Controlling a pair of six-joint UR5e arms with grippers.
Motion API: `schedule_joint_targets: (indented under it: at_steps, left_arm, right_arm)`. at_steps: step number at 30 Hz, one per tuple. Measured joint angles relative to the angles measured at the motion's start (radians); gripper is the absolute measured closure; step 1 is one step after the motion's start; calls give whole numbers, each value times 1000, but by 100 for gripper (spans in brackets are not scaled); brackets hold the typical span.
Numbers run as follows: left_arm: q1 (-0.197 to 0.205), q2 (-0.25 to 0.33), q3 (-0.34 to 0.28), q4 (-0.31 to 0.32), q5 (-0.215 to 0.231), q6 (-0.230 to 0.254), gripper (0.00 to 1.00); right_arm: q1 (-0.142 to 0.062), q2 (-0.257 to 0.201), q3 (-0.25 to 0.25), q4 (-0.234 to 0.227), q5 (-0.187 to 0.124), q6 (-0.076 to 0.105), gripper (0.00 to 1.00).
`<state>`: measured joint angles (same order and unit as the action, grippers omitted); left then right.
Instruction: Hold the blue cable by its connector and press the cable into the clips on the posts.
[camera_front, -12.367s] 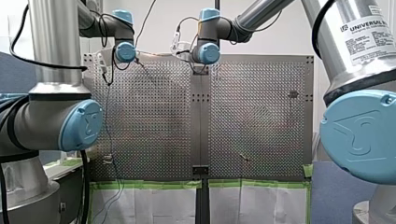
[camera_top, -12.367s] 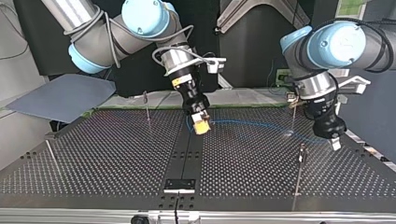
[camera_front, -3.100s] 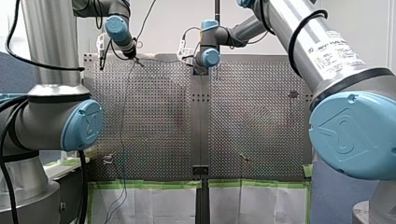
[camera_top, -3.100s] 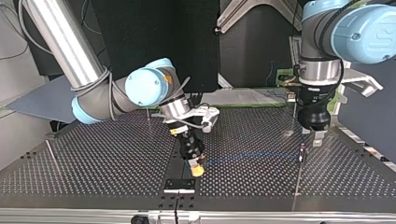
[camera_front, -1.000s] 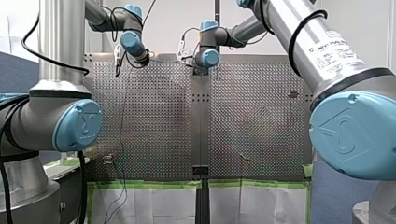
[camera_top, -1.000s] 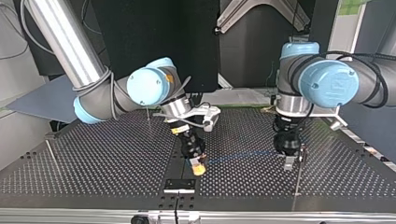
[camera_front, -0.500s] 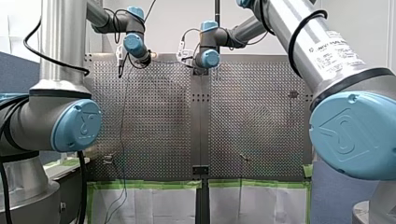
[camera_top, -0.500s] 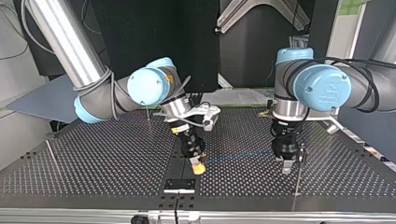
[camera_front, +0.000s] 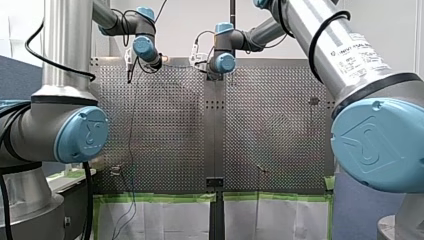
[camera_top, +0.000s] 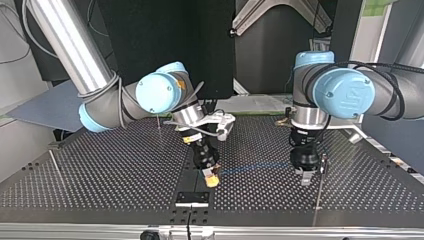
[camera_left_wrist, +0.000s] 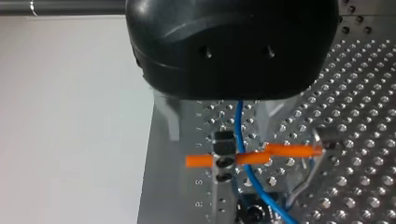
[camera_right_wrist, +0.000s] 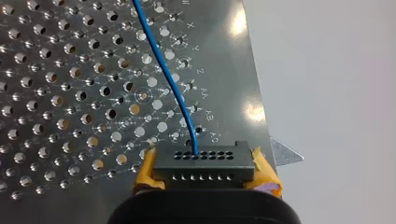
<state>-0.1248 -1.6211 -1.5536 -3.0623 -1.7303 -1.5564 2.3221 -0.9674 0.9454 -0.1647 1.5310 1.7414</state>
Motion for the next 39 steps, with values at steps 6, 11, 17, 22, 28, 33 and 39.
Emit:
schedule_joint_targets:
  at_steps: [6, 11, 17, 22, 28, 33, 39]
  left_arm:
    - [-7, 0, 0, 20, 2, 17, 100]
    - [-14, 0, -1, 36, 20, 32, 100]
    - [-21, 0, -3, 37, 10, 40, 100]
    - [-25, 0, -34, 53, 10, 41, 100]
    - [-33, 0, -83, 96, 9, 24, 100]
    - [-53, -19, -123, 136, 5, 27, 100]
    - [-94, -61, -168, 182, -28, 52, 100]
  right_arm:
    - [0, 0, 0, 0, 0, 0, 100]
    - [0, 0, 0, 0, 0, 0, 100]
    - [-1, 0, 1, 0, 0, 0, 100]
    - [-7, 0, 23, 0, 1, -1, 100]
    - [-12, -2, 72, -4, 13, -3, 100]
    - [-11, -3, 114, -12, 47, -24, 100]
    - [-11, -3, 164, -37, 94, -49, 100]
